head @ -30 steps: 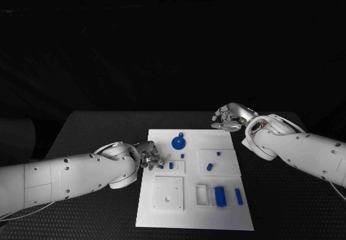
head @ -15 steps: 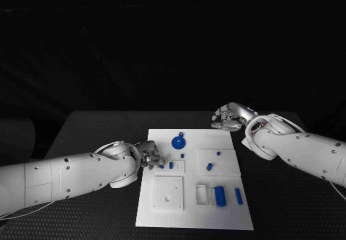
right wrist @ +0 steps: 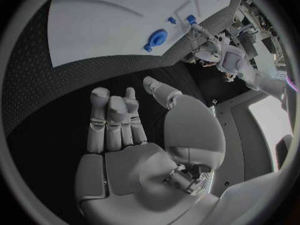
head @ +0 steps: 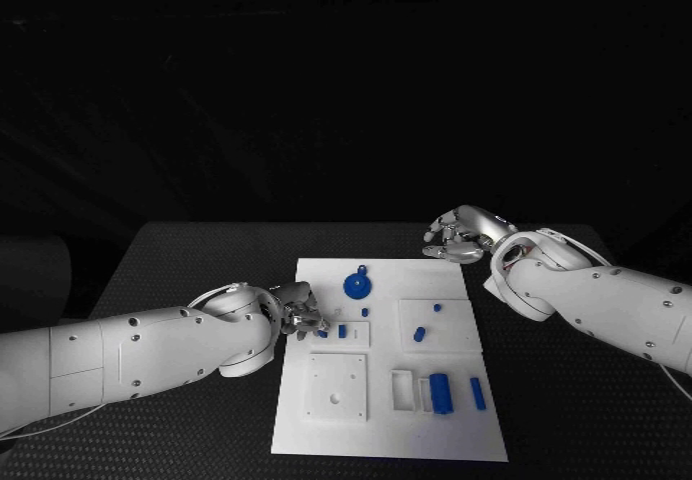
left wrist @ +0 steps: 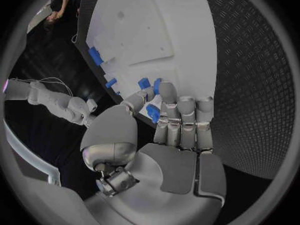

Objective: Assemble the parts on the task board

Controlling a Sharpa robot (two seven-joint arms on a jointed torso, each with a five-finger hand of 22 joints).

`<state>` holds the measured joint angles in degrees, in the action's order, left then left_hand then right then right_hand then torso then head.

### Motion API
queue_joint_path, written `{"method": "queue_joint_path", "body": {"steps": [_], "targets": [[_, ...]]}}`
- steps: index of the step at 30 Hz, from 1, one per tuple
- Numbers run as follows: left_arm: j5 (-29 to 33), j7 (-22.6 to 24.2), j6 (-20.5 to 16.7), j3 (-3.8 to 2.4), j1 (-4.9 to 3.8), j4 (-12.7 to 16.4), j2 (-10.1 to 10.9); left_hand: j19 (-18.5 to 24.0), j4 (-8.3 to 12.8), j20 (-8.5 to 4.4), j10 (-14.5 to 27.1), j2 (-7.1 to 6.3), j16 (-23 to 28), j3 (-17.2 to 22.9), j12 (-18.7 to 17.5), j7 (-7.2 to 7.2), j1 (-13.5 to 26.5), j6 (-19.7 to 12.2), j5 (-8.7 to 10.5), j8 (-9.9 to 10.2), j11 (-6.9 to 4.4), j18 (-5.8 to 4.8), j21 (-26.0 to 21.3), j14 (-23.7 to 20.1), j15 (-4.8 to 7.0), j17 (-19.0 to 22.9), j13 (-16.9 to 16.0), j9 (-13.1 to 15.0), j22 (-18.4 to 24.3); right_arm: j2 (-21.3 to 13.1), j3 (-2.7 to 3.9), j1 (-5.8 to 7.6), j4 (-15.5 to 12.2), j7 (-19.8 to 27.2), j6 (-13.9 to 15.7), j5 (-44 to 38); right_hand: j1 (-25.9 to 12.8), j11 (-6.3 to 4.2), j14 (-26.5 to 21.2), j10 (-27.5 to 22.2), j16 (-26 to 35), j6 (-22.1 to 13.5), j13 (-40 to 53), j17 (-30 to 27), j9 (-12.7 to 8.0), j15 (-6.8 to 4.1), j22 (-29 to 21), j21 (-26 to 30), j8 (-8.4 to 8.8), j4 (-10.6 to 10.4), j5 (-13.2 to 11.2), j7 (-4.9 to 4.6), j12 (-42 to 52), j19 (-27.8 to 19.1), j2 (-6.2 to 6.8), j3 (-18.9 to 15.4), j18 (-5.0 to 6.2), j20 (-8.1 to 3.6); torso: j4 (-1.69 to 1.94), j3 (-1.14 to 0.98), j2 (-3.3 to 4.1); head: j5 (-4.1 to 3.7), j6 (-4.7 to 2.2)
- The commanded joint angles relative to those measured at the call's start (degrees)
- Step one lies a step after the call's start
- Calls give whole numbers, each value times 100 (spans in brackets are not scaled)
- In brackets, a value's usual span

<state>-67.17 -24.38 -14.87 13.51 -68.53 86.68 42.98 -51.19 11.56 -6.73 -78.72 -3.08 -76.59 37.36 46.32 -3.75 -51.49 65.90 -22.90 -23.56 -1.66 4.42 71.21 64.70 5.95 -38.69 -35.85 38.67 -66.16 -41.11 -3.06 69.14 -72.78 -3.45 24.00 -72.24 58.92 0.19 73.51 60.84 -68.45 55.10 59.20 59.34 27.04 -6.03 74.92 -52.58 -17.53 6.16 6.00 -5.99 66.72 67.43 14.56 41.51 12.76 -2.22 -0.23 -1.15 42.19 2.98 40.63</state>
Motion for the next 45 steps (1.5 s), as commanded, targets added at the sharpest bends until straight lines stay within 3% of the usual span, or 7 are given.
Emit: {"method": "queue_joint_path", "body": {"steps": [1,26,37,45], "targets": [[-114,-89,86,31,40,15,4,-46,109,-829,-312,68,-41,84,22,394,-149,425,-19,-30,-462,58,37,444,488,-8,-11,9,7,0,2,-1,-7,49,-59,-6,-74,-4,-7,-49,38,24,-9,0,-7,-5,80,25,20,-18,33,-60,-19,-7,-1,-21,224,-16,-2,-3,0,6,9],[30,-70,189,31,42,25,-34,-133,149,-813,-298,79,-136,86,179,427,-76,461,-221,-122,-495,58,25,482,526,-28,-86,59,28,6,2,-1,-6,53,-59,-4,-77,-4,-7,-50,39,25,-10,1,-7,-5,81,26,21,-16,51,-60,-18,-7,1,-25,224,-16,-7,-4,0,16,3],[76,-61,226,31,41,-1,-67,-162,23,-808,-282,68,-202,51,309,440,67,491,147,-188,-500,72,14,482,533,-43,-147,83,12,11,2,-1,1,56,-62,-4,-80,-4,-10,-50,43,24,-11,0,-8,-4,80,29,22,-17,57,-60,-19,-8,1,-26,224,-16,-4,-6,2,24,0],[85,-40,272,31,41,22,-106,-165,50,-811,-275,38,-217,72,332,445,18,490,185,-200,-506,82,16,482,538,-45,-157,86,2,16,2,-1,2,60,-62,-3,-84,-3,-13,-51,46,23,-12,-1,-8,-4,79,33,23,-18,62,-61,-19,-9,1,-28,224,-15,-5,-4,-1,31,13]]}}
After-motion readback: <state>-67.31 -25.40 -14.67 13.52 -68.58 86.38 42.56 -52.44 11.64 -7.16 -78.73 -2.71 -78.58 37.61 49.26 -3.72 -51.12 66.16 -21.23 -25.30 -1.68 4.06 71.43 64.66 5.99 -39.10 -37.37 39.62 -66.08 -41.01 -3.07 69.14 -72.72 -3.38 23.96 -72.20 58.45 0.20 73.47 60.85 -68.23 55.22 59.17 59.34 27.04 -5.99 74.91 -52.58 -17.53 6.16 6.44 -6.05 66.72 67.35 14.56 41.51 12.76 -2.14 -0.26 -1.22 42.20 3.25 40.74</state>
